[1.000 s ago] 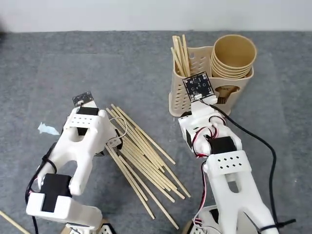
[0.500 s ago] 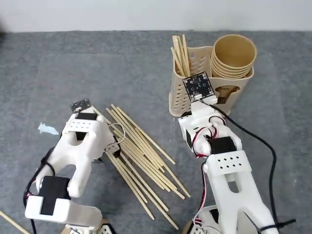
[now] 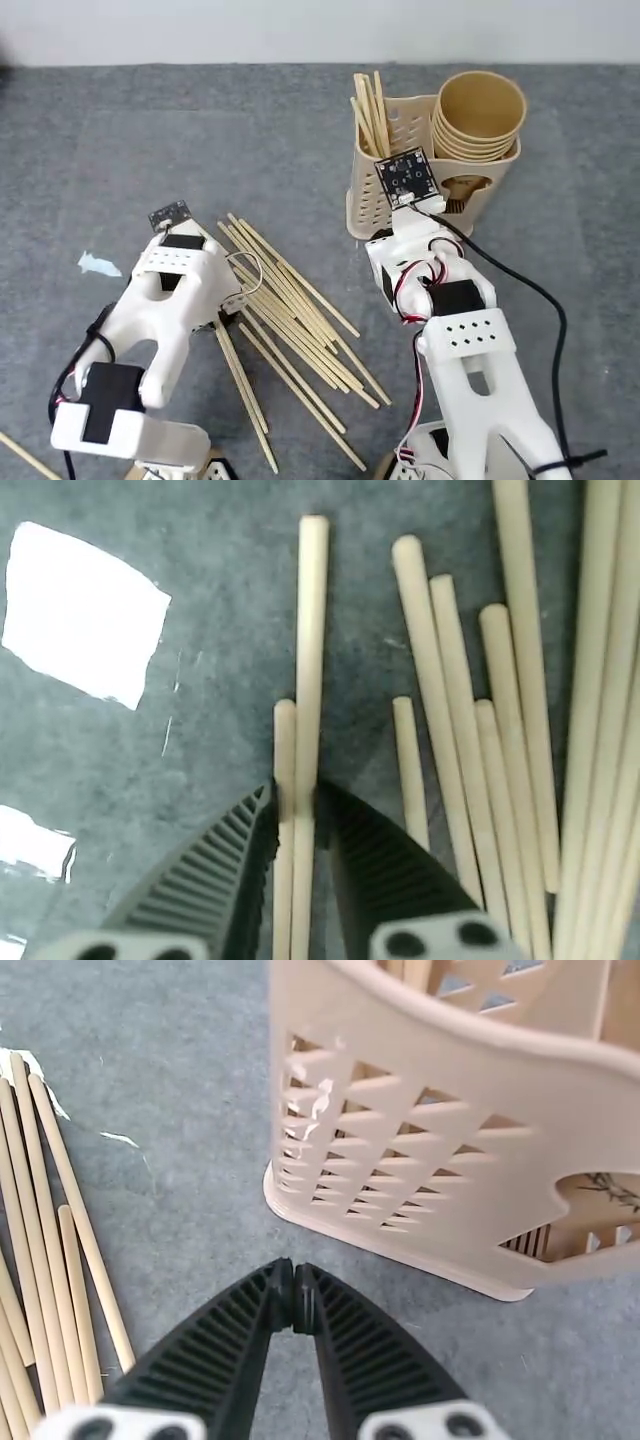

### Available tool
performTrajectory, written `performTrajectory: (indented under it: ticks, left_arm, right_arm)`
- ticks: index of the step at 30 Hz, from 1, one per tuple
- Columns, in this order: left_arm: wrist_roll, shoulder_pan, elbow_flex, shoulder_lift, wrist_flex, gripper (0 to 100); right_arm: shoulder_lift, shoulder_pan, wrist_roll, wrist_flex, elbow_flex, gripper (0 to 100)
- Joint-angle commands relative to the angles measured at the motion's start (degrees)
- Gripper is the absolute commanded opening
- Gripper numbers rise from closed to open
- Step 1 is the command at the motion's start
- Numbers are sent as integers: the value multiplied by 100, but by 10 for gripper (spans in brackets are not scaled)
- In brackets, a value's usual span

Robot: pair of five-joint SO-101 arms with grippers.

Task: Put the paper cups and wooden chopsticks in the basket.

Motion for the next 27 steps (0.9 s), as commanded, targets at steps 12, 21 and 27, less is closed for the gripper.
performTrajectory:
  ticks: [12,21,27]
  left_arm:
    - [44,35,312,-9,-264,26]
    - [-158,35,382,-18,-299,11]
    - [-158,44,-180,-396,273,11]
  right_arm:
    - [-171,57,-18,-57,-35,11]
    - [-171,57,-18,-57,-35,11]
    - [-171,57,-18,-57,-35,11]
